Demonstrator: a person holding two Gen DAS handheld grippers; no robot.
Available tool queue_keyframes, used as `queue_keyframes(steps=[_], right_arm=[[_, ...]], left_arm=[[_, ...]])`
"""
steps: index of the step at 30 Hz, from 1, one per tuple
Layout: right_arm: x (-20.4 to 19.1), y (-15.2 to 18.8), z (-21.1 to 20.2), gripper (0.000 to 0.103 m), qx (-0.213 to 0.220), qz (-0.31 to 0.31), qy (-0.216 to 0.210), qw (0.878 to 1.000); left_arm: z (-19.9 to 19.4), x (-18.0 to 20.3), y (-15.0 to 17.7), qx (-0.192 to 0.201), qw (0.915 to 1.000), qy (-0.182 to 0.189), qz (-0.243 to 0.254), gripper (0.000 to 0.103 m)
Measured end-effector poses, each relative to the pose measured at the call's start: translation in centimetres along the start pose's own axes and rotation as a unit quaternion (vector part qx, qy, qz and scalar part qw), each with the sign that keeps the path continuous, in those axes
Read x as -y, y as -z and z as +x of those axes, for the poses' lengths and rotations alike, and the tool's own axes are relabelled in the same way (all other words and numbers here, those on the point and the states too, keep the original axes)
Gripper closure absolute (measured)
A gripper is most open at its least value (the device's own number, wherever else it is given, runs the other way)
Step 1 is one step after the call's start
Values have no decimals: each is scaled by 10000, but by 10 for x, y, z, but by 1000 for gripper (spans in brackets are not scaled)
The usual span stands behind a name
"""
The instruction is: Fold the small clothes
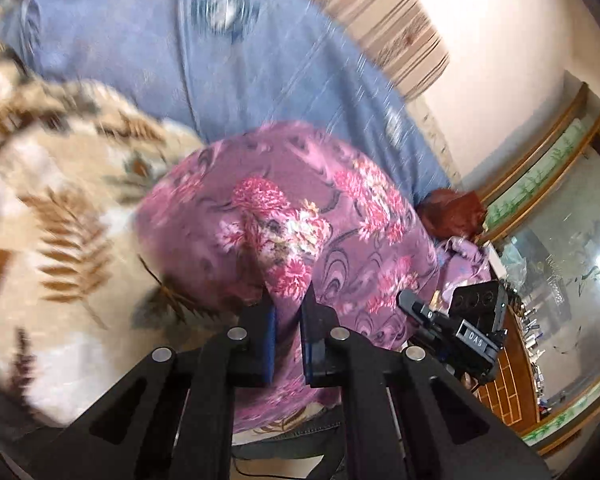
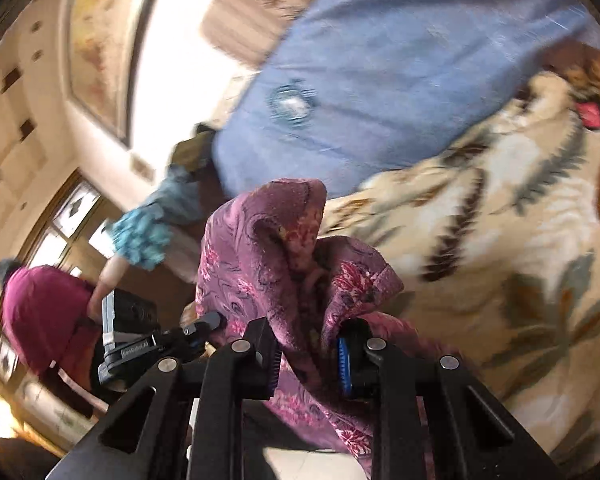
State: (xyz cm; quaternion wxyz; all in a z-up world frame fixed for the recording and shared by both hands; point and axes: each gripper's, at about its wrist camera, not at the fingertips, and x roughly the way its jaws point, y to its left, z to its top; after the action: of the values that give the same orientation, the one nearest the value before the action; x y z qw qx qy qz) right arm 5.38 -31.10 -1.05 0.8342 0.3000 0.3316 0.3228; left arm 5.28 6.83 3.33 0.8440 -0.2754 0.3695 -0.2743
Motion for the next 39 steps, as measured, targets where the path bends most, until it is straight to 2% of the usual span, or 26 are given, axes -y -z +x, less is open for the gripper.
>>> queue_keyframes(steps=[4,7,10,13,16,18,21,25,27,29,30,32,33,36,38,39], right_arm=[[-51,2,3,81,-81,-465,-322,9984],[-66,-5,22,81,-171,-574,-534,9968],[-51,-13,57,81,-318,-399,-620,9968],[-30,-14,76,81,-397,-245,-736,9962],[-15,-11,71,81,-284,-130,-768,9966],[-9,-12,51,81,-123,-86,-780,9968],[-7,-18,10,81,156,7,-749,9971],[-18,-24,-41,81,416,-118,-660,9969],[-23,-26,-52,81,474,-202,-707,9962],[-22,-31,-38,81,322,-268,-725,9965],[-20,-34,-28,81,228,-269,-709,9969],[1,-42,22,81,-264,-100,-718,9970],[11,-44,46,81,-503,-43,-704,9962],[60,-47,139,81,-1369,393,-647,9877],[91,-47,187,81,-1729,664,-553,9811],[103,-49,203,80,-1770,697,-314,9812]], left_arm=[[-48,1,-15,324,9994,38,93,96],[-43,-20,-41,310,9993,189,-2,96],[-17,-47,-62,139,9990,351,-222,96],[7,-58,-70,-90,9982,497,-327,96],[23,-47,-71,-294,9964,753,-269,96],[32,-31,-73,-396,9944,975,-116,96],[48,-2,-78,-644,9867,1495,-21,96],[72,20,-85,-1121,9688,2210,-62,96],[87,7,-92,-1339,9614,2393,-207,96],[117,-38,-98,-1724,9508,2478,-702,96],[128,-61,-99,-1834,9492,2381,-930,96],[147,-111,-97,-2088,9459,2042,-1412,96],[153,-144,-94,-2121,9473,1711,-1684,95],[149,-211,-83,-1985,9412,1143,-2482,94],[139,-234,-82,-1809,9509,449,-2472,88],[135,-239,-83,-1706,9531,334,-2479,83]])
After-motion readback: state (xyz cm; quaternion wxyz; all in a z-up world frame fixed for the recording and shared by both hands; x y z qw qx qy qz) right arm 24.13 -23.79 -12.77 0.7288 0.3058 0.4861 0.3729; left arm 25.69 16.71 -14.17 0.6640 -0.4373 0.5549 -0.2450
